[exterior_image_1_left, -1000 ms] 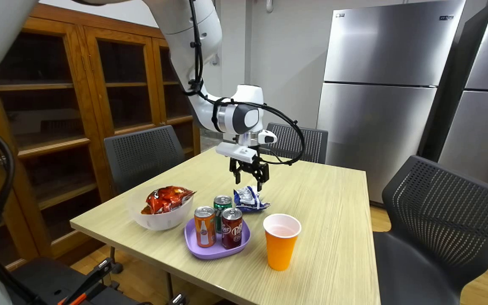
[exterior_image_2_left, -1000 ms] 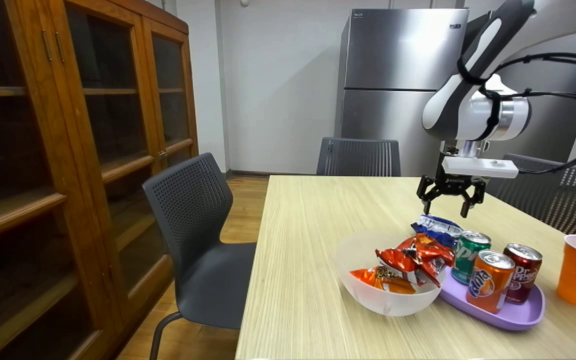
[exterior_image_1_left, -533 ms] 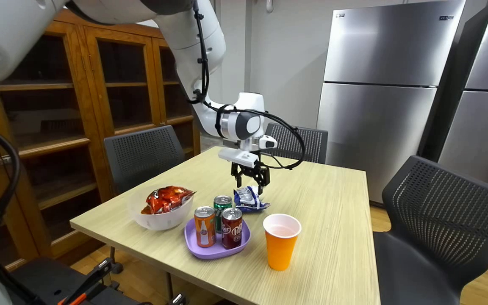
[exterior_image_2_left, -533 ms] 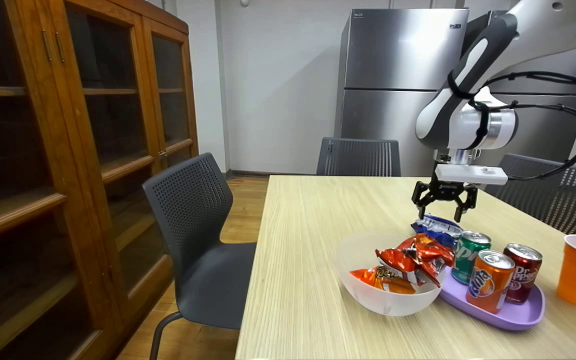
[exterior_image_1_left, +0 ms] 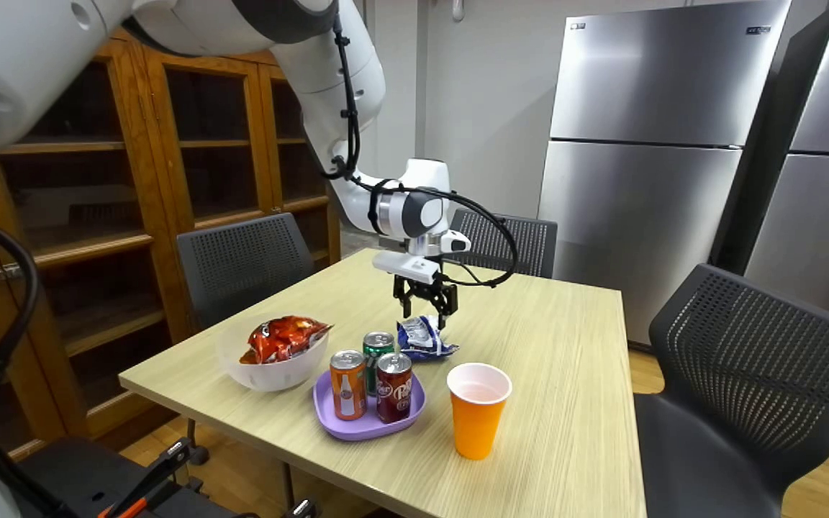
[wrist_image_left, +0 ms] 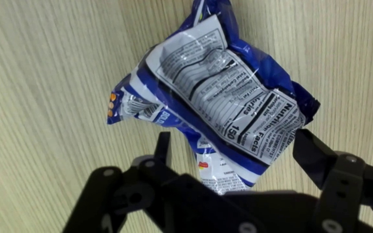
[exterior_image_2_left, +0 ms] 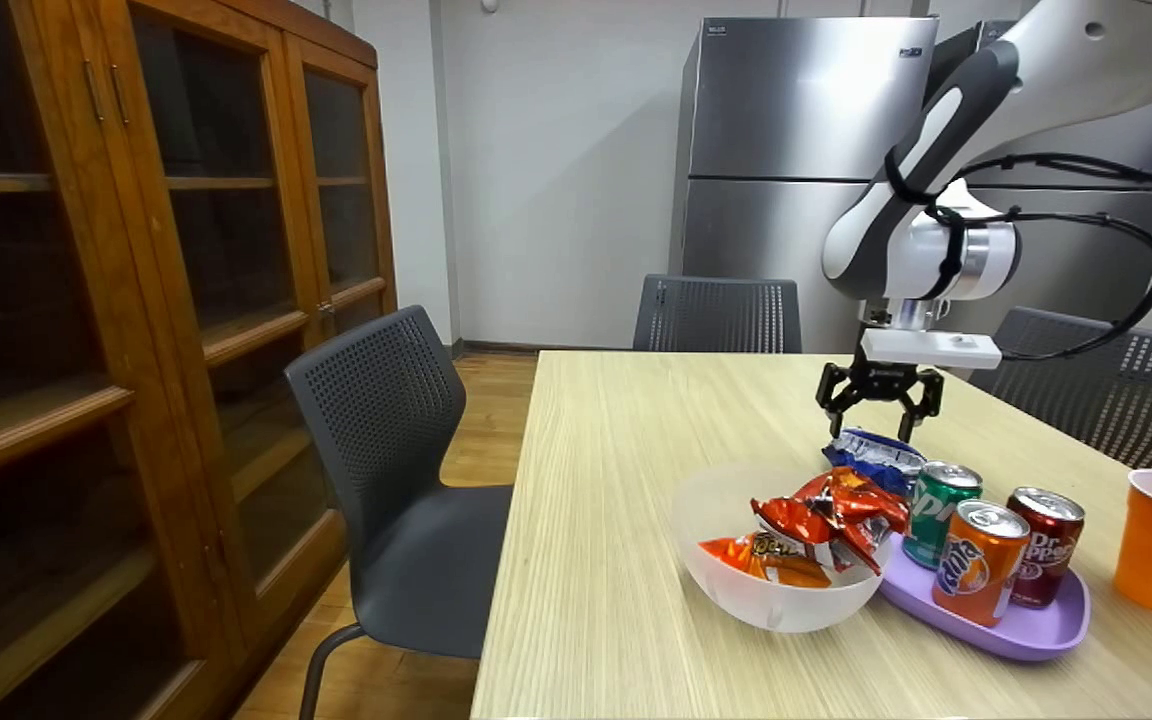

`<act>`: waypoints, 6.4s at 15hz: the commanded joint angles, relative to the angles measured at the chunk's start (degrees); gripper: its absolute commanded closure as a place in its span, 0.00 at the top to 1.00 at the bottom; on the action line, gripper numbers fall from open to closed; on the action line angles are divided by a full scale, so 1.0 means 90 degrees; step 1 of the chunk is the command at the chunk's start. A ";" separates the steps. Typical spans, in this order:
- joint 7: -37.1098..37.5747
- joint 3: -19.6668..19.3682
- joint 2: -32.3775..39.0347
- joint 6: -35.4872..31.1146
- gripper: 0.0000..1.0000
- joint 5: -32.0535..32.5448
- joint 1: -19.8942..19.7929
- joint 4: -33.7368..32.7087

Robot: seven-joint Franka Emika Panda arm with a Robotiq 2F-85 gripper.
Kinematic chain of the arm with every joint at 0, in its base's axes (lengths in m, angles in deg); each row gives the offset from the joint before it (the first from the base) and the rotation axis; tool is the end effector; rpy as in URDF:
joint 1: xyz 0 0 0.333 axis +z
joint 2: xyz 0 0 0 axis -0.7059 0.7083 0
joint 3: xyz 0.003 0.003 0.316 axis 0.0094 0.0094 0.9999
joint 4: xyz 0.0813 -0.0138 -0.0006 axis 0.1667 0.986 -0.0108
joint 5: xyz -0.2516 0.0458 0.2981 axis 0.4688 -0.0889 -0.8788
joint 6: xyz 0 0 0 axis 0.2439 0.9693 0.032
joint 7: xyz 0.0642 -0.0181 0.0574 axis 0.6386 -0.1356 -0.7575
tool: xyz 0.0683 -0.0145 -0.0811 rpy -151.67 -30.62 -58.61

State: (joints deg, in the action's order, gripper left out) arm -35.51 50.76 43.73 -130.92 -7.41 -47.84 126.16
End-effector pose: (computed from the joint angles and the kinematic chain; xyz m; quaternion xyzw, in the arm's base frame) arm 0.6698 -0.0747 0.1466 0.9976 -0.0676 0.0133 0.0114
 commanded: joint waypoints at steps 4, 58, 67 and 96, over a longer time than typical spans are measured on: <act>-0.0188 0.0108 0.0109 0.0323 0.53 0.0057 -0.0131 -0.0303; 0.1242 0.1133 -0.5148 -0.0721 0.00 0.1173 0.1420 0.5111; 0.1310 0.1581 -0.4968 -0.0644 0.00 0.1168 0.1628 0.5222; 0.1398 0.1152 -0.2601 -0.0307 0.00 0.1110 0.2021 0.3251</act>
State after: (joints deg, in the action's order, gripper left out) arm -24.77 61.93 19.92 -135.84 2.07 -30.97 157.10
